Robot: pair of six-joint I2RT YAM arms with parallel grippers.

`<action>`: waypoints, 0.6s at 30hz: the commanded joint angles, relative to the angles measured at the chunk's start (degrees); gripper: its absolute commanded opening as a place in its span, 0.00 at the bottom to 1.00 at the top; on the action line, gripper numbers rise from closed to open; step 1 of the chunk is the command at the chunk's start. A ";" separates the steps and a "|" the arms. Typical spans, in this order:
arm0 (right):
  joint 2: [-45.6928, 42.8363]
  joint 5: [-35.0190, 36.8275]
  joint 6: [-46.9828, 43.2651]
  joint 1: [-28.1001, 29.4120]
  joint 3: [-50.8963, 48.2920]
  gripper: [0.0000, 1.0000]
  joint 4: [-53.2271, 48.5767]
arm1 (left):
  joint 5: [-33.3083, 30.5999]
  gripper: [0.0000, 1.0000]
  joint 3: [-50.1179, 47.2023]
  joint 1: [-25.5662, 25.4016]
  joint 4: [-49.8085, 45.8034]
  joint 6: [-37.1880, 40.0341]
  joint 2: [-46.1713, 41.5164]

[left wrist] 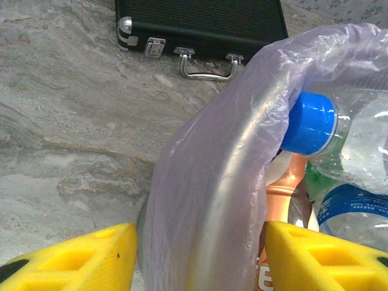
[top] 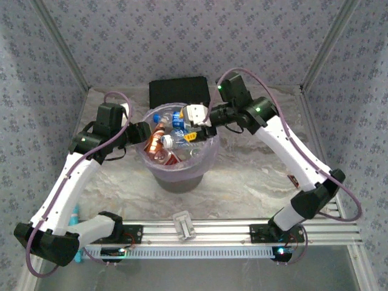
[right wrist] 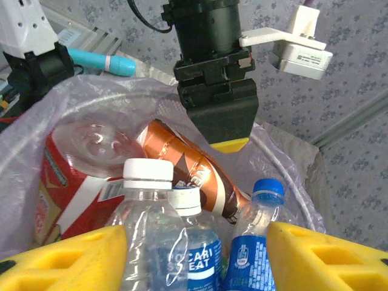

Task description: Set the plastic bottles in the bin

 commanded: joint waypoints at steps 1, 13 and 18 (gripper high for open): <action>3.20 -0.79 1.21 0.11 2.08 0.53 -1.06 | 1.10 0.58 1.40 0.41 0.82 -0.14 -0.02; 4.42 -0.50 0.33 2.24 -3.46 0.51 -0.39 | 3.61 0.58 1.55 0.41 2.23 -1.26 1.28; 4.24 0.41 2.04 1.28 1.31 0.53 0.86 | 3.71 0.58 1.58 0.41 3.01 -1.64 1.31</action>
